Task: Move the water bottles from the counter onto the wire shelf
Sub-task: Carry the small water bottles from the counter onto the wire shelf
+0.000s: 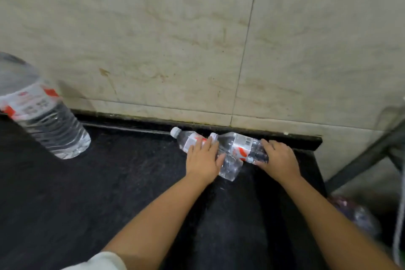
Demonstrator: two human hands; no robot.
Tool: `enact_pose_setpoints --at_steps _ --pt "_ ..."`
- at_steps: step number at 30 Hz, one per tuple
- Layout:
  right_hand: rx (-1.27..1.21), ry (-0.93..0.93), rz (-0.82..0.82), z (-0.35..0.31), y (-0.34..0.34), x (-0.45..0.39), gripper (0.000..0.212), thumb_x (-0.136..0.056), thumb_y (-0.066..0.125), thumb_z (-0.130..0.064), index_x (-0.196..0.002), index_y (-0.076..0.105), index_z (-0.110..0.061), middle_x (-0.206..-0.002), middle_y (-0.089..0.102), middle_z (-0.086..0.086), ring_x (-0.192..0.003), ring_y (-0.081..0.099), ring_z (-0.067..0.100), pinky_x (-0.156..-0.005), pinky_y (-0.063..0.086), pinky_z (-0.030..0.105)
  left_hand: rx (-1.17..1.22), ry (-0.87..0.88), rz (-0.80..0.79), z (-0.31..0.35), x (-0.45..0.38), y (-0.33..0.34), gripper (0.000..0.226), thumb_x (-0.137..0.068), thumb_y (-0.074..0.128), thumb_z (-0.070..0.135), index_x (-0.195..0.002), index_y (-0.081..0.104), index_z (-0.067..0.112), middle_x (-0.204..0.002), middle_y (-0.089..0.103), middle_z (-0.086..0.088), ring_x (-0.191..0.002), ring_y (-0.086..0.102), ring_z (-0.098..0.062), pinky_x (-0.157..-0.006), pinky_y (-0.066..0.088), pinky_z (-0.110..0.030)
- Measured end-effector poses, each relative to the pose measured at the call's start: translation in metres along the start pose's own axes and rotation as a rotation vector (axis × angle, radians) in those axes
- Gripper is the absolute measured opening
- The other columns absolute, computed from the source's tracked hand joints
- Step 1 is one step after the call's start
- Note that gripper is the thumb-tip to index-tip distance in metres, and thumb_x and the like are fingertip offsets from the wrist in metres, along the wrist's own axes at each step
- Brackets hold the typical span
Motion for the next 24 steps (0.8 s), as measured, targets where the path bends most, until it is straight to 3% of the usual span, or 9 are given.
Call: enact_pose_setpoints --at_steps 4,7,10,14,19,22,24 --pt "0.011 0.009 -0.016 0.004 0.001 -0.003 0.071 -0.079 0.065 -0.041 -0.139 0.038 -0.013 -0.132 0.049 0.012 -0.120 0.043 0.030 -0.100 0.034 0.034 0.067 0.027 0.063 0.009 -0.029 0.011 0.046 -0.094 0.028 0.044 -0.118 0.056 0.015 -0.129 0.053 -0.003 -0.133 0.031 -0.019 -0.114 -0.001 -0.047" --pt "0.025 0.037 -0.029 0.008 0.005 0.002 0.072 -0.078 0.065 -0.045 -0.138 0.037 -0.017 -0.128 0.048 0.013 -0.117 0.043 0.030 -0.096 0.036 0.034 0.135 0.065 0.153 0.005 -0.022 0.017 0.074 -0.075 0.008 0.056 -0.098 0.065 0.014 -0.110 0.061 0.000 -0.119 0.043 -0.019 -0.112 -0.004 -0.048" --pt "0.143 0.075 -0.109 0.007 0.015 0.015 0.078 -0.078 0.062 -0.052 -0.139 0.028 -0.019 -0.127 0.044 0.014 -0.116 0.044 0.030 -0.093 0.038 0.035 0.133 0.123 0.150 0.002 -0.010 0.016 0.080 -0.067 0.003 0.054 -0.105 0.064 0.018 -0.114 0.058 0.004 -0.119 0.041 -0.018 -0.111 -0.002 -0.050" --pt "0.194 0.100 -0.154 -0.001 0.021 0.029 0.084 -0.078 0.060 -0.055 -0.141 0.020 -0.018 -0.130 0.042 0.013 -0.118 0.044 0.029 -0.095 0.038 0.036 0.016 0.169 -0.011 -0.009 0.004 0.017 0.092 -0.057 -0.003 0.052 -0.123 0.054 0.023 -0.125 0.046 0.004 -0.128 0.030 -0.017 -0.110 0.002 -0.056" --pt "0.166 0.146 -0.138 -0.014 0.019 0.063 0.084 -0.079 0.057 -0.055 -0.142 0.018 -0.015 -0.131 0.041 0.013 -0.120 0.043 0.027 -0.096 0.037 0.035 0.033 0.122 -0.095 -0.010 0.019 0.020 0.058 -0.086 0.019 0.057 -0.110 0.056 0.020 -0.127 0.049 0.011 -0.137 0.021 -0.011 -0.109 -0.001 -0.054" --pt "0.142 0.140 -0.185 -0.024 0.019 0.098 0.084 -0.081 0.056 -0.054 -0.143 0.016 -0.013 -0.132 0.039 0.015 -0.120 0.041 0.028 -0.097 0.036 0.035 0.031 0.253 -0.101 -0.005 0.041 0.018 0.080 -0.065 0.004 0.064 -0.098 0.061 0.018 -0.117 0.054 0.010 -0.132 0.027 -0.011 -0.108 -0.005 -0.050" --pt "0.150 0.138 -0.208 -0.025 0.021 0.126 0.084 -0.082 0.055 -0.054 -0.143 0.015 -0.012 -0.132 0.038 0.014 -0.119 0.041 0.028 -0.096 0.036 0.035 0.068 0.346 -0.133 -0.003 0.066 0.023 0.081 -0.059 0.006 0.063 -0.097 0.063 0.018 -0.114 0.056 0.010 -0.133 0.028 -0.009 -0.108 -0.012 -0.046"
Point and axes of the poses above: each hand's wrist, its own x-axis away from the middle knuckle, its own y-axis out of the palm, z = x × y, the point moved 6 cm from there along -x, towards the middle knuckle
